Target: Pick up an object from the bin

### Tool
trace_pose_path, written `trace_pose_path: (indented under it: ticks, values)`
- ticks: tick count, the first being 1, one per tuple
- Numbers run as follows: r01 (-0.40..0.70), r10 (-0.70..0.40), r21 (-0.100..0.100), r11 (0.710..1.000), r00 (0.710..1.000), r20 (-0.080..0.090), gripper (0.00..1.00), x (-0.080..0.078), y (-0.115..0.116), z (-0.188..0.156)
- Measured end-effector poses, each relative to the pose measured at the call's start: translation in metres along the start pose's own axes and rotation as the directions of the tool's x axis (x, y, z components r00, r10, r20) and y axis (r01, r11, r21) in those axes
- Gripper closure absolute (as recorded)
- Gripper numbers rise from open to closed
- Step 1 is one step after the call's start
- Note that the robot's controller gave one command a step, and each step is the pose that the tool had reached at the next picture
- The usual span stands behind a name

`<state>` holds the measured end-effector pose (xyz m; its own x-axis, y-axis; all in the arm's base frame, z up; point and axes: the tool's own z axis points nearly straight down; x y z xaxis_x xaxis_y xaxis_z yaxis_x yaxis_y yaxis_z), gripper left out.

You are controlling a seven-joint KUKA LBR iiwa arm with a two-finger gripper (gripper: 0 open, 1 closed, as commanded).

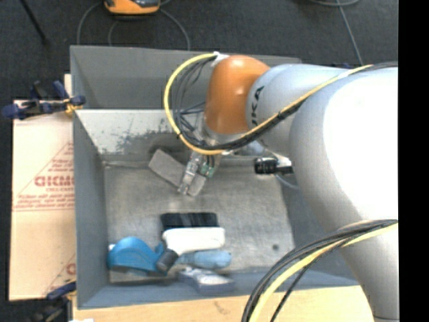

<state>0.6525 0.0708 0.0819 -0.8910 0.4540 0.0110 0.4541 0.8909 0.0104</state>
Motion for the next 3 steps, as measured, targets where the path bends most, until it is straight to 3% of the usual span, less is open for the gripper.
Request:
trace_pose_path:
  ticks: [3]
  values:
    - [0.004,-0.005,0.009,1.0,1.0,0.012,1.0,0.001,-0.003,-0.027]
